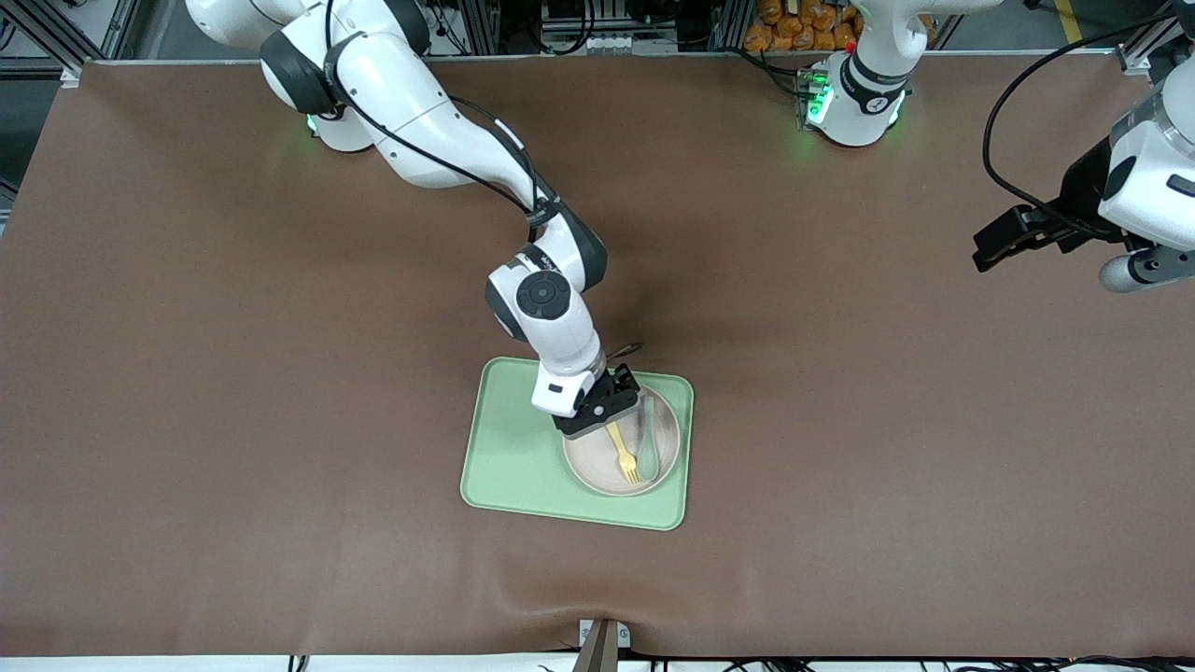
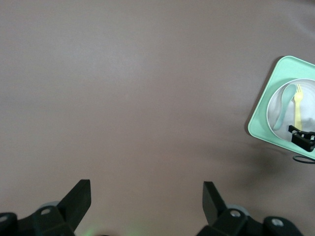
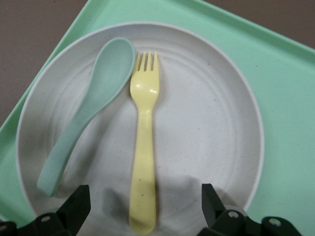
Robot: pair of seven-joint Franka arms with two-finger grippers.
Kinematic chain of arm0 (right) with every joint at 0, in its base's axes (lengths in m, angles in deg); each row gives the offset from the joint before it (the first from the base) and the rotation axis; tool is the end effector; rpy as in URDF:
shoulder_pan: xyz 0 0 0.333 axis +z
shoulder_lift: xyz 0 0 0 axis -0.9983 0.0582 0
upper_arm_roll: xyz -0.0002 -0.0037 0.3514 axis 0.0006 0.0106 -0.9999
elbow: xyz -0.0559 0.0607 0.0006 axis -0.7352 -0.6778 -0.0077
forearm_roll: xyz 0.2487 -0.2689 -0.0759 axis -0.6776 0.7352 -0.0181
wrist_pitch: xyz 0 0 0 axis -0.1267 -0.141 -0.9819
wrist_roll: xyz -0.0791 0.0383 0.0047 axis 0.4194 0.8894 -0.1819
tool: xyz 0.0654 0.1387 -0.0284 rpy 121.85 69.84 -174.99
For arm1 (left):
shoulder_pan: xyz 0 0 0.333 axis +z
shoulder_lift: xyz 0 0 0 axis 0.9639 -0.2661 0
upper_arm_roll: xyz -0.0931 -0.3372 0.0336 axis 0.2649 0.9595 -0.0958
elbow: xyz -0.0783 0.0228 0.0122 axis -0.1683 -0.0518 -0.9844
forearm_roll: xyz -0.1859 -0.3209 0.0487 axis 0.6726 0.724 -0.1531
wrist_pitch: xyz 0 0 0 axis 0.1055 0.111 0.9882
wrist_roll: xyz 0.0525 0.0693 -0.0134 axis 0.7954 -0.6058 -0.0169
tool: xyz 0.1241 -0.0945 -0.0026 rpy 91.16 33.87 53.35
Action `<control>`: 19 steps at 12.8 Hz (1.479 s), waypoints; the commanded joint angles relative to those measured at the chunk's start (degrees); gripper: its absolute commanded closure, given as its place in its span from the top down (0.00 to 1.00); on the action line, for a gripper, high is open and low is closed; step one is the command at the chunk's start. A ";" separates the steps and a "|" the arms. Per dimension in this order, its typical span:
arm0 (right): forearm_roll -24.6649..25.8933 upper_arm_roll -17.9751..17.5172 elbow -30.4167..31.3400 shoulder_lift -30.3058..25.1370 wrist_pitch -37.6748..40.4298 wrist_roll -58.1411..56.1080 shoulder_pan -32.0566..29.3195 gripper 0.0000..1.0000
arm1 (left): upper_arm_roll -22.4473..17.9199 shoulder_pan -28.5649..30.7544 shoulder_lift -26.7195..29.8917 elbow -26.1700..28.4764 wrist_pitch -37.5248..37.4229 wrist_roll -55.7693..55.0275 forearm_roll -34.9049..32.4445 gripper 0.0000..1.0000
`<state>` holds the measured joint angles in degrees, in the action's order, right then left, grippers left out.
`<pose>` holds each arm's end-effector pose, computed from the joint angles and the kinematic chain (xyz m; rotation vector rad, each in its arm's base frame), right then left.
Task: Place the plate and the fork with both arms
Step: 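Lower the right gripper and grasp the yellow fork on the plate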
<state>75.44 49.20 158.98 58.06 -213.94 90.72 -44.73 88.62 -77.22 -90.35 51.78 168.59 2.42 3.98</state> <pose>0.6238 0.5186 0.1730 -2.9119 -0.6012 -0.4236 0.5527 -0.0886 0.6310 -3.1138 -0.3551 0.0180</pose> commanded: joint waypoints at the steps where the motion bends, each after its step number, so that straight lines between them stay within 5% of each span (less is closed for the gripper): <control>1: 2.26 0.85 -1.62 1.44 -1.10 1.88 0.61 1.00 | 0.67 0.72 1.27 1.02 0.72 0.03 -0.26 1.00; 5: 4.74 0.85 -1.62 2.93 -2.77 1.88 0.70 1.00 | 0.76 0.80 2.41 1.11 0.19 0.12 -0.26 1.00; 6: 4.82 0.85 -1.53 3.02 -3.39 1.88 0.70 0.89 | 0.76 0.80 2.50 1.02 0.11 0.12 -0.26 1.00; 9: 6.92 0.85 -0.66 3.11 -4.88 1.88 0.61 0.00 | 0.85 0.72 2.33 0.85 -0.25 0.12 -0.17 1.00; 15: 6.58 0.77 0.14 1.10 -5.42 1.97 -0.18 0.00 | 0.85 0.28 1.71 0.67 0.02 0.91 -0.35 1.00; 19: 5.88 0.59 6.80 -7.42 -4.63 2.14 -2.46 0.00 | 1.02 0.10 1.71 0.58 0.02 1.00 -0.61 1.00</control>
<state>80.91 50.48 159.46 57.31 -219.36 91.99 -45.70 89.27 -77.32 -89.08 52.19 168.56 2.71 3.98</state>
